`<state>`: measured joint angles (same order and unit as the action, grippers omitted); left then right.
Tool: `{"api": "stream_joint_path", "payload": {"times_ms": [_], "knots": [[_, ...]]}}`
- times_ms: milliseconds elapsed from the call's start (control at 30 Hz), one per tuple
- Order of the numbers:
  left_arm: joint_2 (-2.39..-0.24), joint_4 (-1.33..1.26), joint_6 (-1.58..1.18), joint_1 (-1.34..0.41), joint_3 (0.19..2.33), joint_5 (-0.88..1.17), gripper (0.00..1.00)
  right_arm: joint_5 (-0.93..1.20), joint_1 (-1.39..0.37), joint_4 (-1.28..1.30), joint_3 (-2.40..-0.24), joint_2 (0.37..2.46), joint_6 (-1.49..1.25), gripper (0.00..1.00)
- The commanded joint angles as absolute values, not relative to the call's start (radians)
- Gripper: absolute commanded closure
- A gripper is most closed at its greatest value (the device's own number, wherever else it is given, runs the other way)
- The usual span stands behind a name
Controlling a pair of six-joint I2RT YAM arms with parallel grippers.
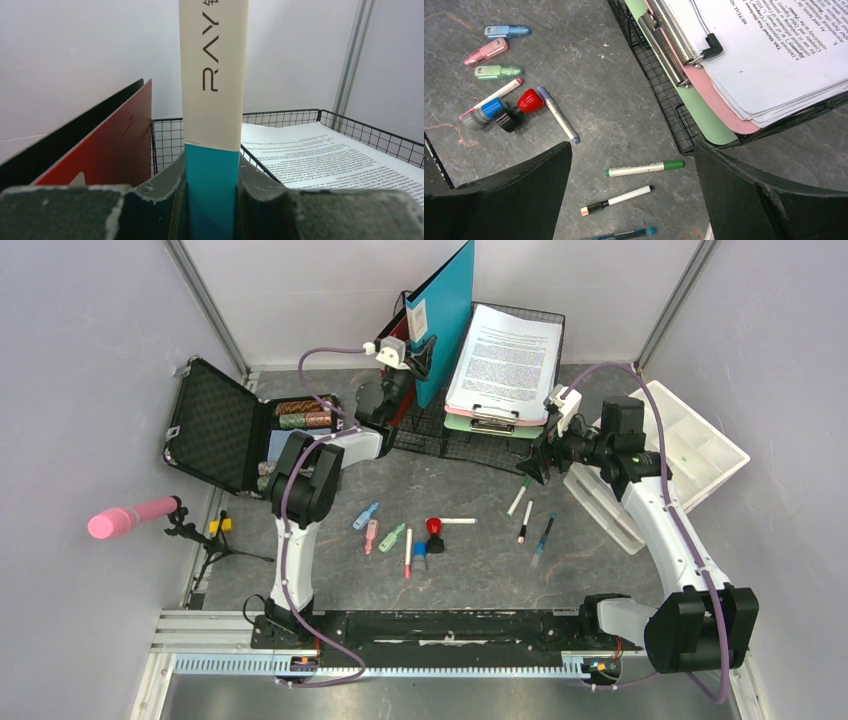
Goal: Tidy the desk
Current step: Place the folder in the storage box.
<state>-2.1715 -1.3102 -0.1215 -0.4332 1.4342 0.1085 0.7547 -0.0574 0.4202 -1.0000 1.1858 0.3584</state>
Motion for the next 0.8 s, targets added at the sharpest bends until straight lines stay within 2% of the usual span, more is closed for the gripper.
{"api": "stream_joint_path", "payload": {"times_ms": [0, 100, 200, 300, 600, 767], "knots": [[-2.197, -1.392, -0.098, -0.424, 1.472, 0.127, 0.98, 0.758, -0.053, 0.406, -0.998, 1.178, 0.374, 0.02], [-2.219, -1.396, -0.094, -0.416, 1.465, 0.131, 0.97, 0.759, -0.053, 0.405, -0.996, 1.18, 0.373, 0.02], [-2.234, -1.405, -0.092, -0.414, 1.448, 0.136, 0.91, 0.76, -0.053, 0.405, -0.992, 1.178, 0.374, 0.02], [-2.247, -1.41, -0.091, -0.413, 1.429, 0.148, 0.83, 0.759, -0.053, 0.401, -0.986, 1.171, 0.374, 0.02], [-2.18, -1.377, -0.085, -0.414, 1.327, 0.189, 0.47, 0.763, -0.052, 0.399, -0.979, 1.158, 0.37, 0.02], [-2.097, -1.317, -0.054, -0.413, 1.258, 0.201, 0.37, 0.778, -0.051, 0.409, -0.991, 1.146, 0.368, 0.02]]}}
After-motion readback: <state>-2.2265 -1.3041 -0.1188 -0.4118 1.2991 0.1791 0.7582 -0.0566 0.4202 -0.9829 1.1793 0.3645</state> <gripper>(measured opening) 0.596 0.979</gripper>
